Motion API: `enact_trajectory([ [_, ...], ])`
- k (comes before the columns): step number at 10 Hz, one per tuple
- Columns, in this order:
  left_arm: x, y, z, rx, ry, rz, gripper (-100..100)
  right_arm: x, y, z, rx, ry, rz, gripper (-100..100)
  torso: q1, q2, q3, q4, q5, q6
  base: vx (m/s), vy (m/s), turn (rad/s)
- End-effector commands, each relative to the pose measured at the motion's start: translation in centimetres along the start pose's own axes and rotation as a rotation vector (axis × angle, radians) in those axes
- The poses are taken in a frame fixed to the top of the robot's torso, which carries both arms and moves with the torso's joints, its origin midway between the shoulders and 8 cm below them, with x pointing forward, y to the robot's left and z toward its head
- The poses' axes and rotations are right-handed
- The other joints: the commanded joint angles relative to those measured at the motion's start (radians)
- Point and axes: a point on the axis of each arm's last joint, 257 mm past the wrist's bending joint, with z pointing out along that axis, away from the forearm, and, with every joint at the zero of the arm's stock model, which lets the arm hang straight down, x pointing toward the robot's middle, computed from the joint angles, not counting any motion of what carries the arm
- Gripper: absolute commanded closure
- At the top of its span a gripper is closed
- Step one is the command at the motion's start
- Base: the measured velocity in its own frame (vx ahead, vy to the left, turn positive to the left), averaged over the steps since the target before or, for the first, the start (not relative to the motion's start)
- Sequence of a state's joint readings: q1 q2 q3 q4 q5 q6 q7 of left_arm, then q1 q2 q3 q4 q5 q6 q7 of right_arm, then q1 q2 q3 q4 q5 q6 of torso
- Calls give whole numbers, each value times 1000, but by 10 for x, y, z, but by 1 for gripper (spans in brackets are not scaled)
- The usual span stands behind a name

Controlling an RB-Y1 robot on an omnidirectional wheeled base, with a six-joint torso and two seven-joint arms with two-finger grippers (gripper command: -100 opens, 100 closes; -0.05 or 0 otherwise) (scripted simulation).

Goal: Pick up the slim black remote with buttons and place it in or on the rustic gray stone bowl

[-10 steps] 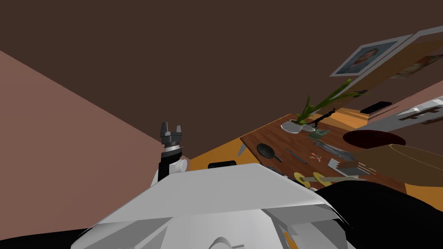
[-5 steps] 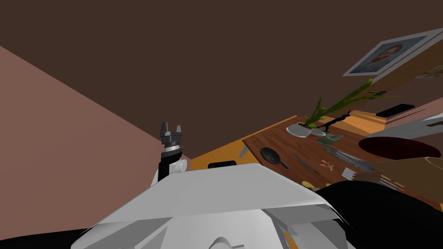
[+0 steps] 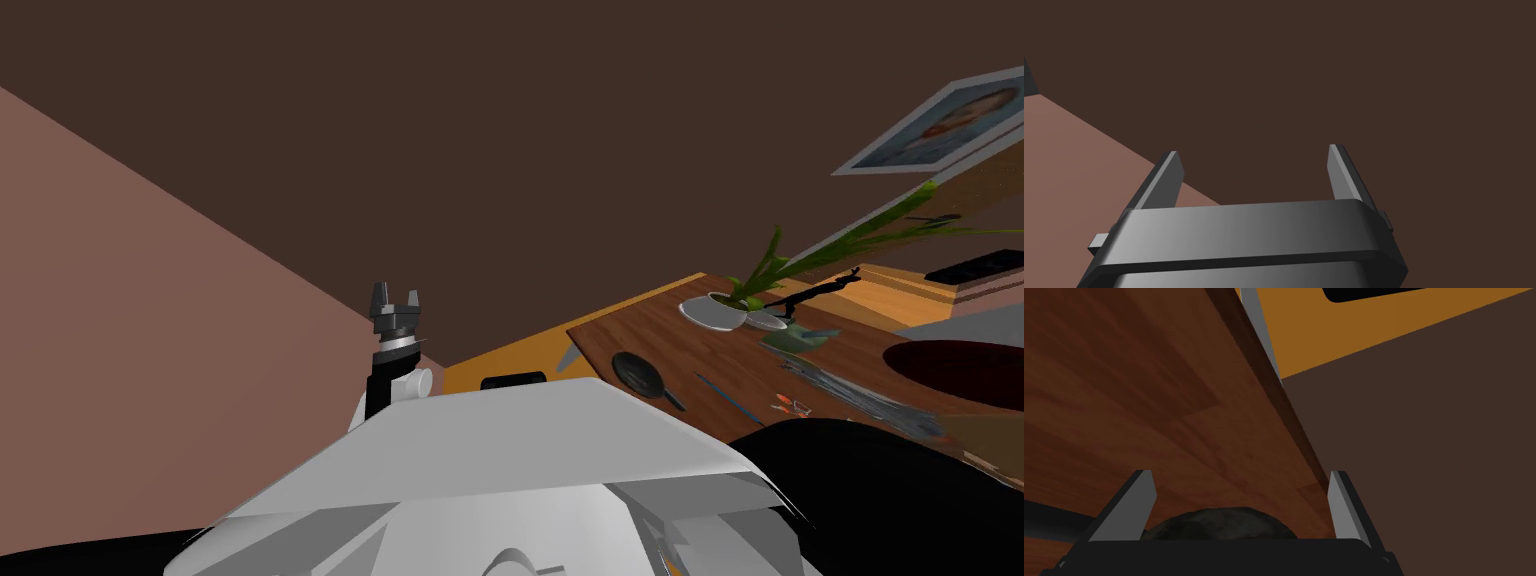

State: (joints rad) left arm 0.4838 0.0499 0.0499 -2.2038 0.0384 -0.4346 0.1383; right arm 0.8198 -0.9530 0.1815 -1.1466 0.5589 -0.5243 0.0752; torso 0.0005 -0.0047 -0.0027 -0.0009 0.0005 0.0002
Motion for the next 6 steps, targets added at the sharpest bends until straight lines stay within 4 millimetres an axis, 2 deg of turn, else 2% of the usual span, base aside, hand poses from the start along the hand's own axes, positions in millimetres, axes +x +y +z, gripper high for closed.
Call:
enact_trajectory([
  [1,0,0,0,0,0,0,0,13,-12,-3,22,31,-16,-100,0,0,0,0,0,0,73,-10,74],
  [2,0,0,0,0,0,0,0,14,-14,-4,25,33,-15,-100,0,1,0,0,0,0,27,-8,10],
  [4,0,0,0,0,0,0,0,48,-44,-26,77,137,-81,-100,0,3,2,1,0,0,70,-13,148],
  [5,0,0,0,0,0,0,0,51,-48,-28,86,143,-78,-100,-1,0,0,0,0,0,87,-28,64],
  [6,0,0,0,0,0,0,0,68,-62,-40,110,194,-105,-100,-1,0,0,0,-1,1,86,-33,110],
])
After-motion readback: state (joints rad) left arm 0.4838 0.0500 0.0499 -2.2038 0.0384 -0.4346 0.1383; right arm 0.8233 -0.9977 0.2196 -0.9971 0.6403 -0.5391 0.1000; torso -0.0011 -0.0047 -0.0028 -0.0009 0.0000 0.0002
